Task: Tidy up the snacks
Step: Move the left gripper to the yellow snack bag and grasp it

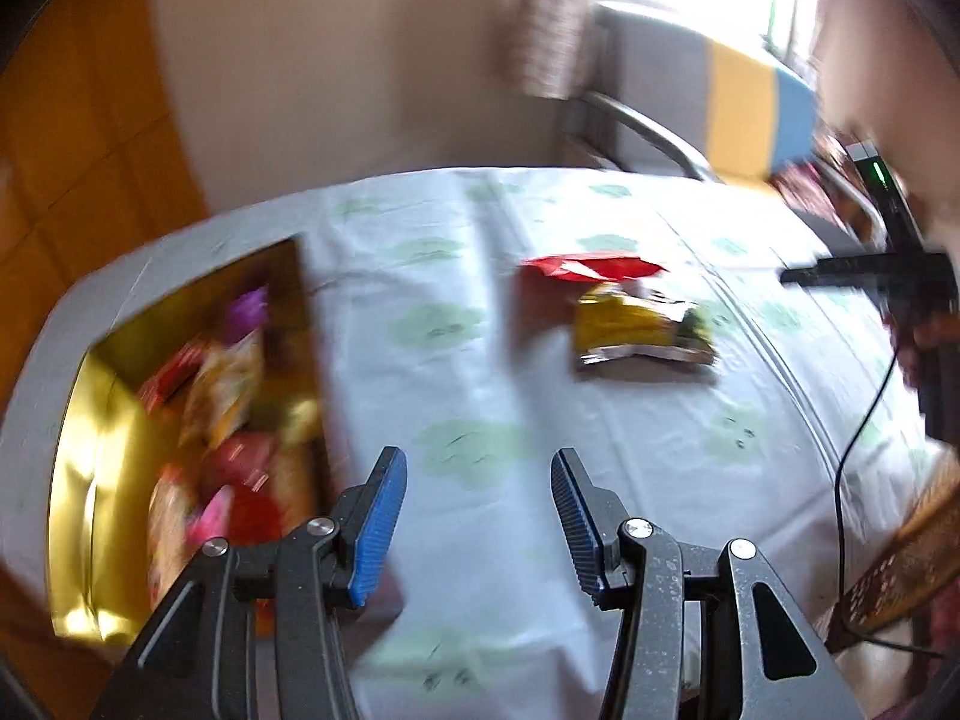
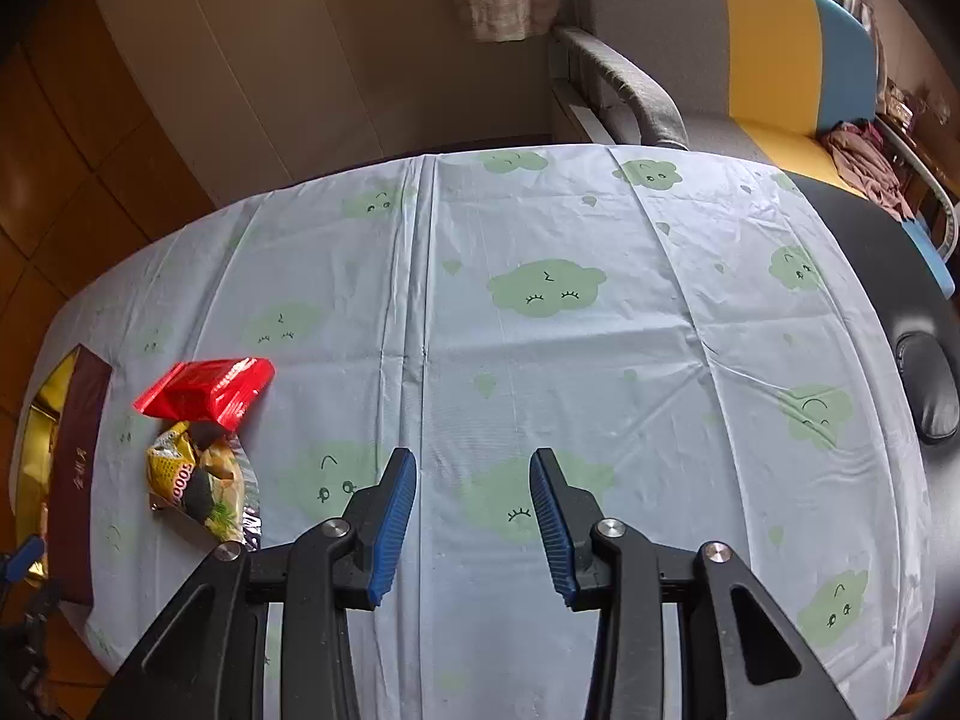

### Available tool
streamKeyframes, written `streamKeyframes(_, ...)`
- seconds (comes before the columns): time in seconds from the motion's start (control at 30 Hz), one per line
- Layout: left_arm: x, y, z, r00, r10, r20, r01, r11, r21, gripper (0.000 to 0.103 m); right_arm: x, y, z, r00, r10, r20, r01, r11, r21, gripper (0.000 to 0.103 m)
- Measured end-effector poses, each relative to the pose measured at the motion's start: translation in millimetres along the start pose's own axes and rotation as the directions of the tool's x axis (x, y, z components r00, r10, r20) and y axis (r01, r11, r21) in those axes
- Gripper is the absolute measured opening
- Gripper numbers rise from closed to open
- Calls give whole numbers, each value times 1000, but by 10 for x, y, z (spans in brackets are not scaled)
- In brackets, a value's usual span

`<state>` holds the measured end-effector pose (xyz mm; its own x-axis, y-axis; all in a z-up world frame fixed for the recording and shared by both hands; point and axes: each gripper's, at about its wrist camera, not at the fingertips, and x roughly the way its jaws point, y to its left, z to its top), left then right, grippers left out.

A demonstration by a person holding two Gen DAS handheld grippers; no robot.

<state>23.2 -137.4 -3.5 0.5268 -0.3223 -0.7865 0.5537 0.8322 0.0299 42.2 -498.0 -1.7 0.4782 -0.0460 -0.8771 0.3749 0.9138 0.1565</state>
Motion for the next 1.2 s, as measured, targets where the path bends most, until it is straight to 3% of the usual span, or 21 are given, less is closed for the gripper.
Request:
streamKeyframes(0.1, 170, -290, 157, 999, -43, -22, 46, 987, 151, 52, -40, -30, 6, 1000, 24, 9, -24, 999, 26, 40)
streamKeyframes(0.17, 285, -482, 281, 997, -68, -25, 72, 964, 257, 62, -63, -44, 11, 999, 29, 14, -30, 999, 37, 40)
streamKeyframes(0.27, 457, -724, 462, 994, -105, -24, 106, 918, 383, 67, -61, -60, 18, 999, 39, 13, -40, 998, 51, 40)
streamKeyframes(0.43, 729, -966, 707, 988, -143, -58, 152, 849, 506, 71, -52, -63, 14, 998, 59, 6, -59, 996, 61, 40)
streamKeyframes(0.63, 1107, -1091, 888, 975, -164, -153, 222, 802, 554, 73, -60, -90, 35, 997, 75, 8, -76, 994, 82, 40)
streamKeyframes(0.77, 1245, -1065, 863, 950, -213, -226, 301, 812, 500, 80, -76, -95, 47, 996, 87, 12, -87, 992, 88, 40)
streamKeyframes(0.93, 1037, -1016, 718, 888, -368, -276, 452, 811, 372, 81, -115, -73, 45, 995, 98, 24, -100, 992, 83, 40)
streamKeyframes(1.03, 879, -976, 631, 864, -421, -275, 495, 808, 319, 80, -126, -70, 46, 995, 97, 26, -99, 992, 82, 40)
streamKeyframes(1.1, 819, -970, 616, 870, -412, -269, 485, 812, 324, 78, -132, -57, 41, 995, 96, 27, -98, 992, 76, 40)
streamKeyframes(1.2, 746, -1007, 679, 914, -337, -223, 403, 814, 419, 77, -129, -47, 32, 996, 90, 24, -91, 993, 70, 40)
